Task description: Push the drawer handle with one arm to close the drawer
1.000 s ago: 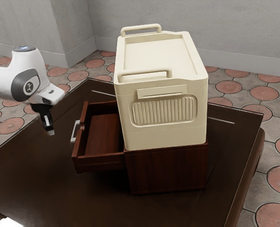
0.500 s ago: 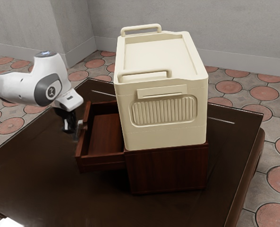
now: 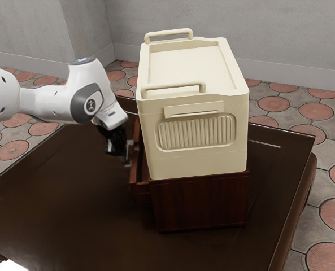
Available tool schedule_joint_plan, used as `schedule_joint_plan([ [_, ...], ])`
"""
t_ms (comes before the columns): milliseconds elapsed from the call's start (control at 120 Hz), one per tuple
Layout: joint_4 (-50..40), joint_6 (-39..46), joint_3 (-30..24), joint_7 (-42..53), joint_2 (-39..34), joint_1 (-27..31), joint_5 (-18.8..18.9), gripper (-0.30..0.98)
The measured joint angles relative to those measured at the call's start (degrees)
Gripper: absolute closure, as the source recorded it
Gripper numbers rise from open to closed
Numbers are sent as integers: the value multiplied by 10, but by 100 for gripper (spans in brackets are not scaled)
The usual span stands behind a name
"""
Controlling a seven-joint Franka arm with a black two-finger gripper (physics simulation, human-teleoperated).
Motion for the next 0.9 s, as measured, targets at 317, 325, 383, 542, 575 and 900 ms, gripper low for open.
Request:
schedule_joint_plan([
  [317, 57, 0, -35, 24, 44, 4, -30, 80],
  [325, 58, 0, -36, 24, 45, 5, -30, 80],
  [383, 59, 0, -37, 28, 46, 7, -33, 82],
  [542, 36, -44, 7, 29, -7, 5, -24, 79],
  [575, 37, -67, 19, 24, -31, 6, -10, 79],
  [900, 197, -335, 27, -201, -110, 69, 113, 36],
])
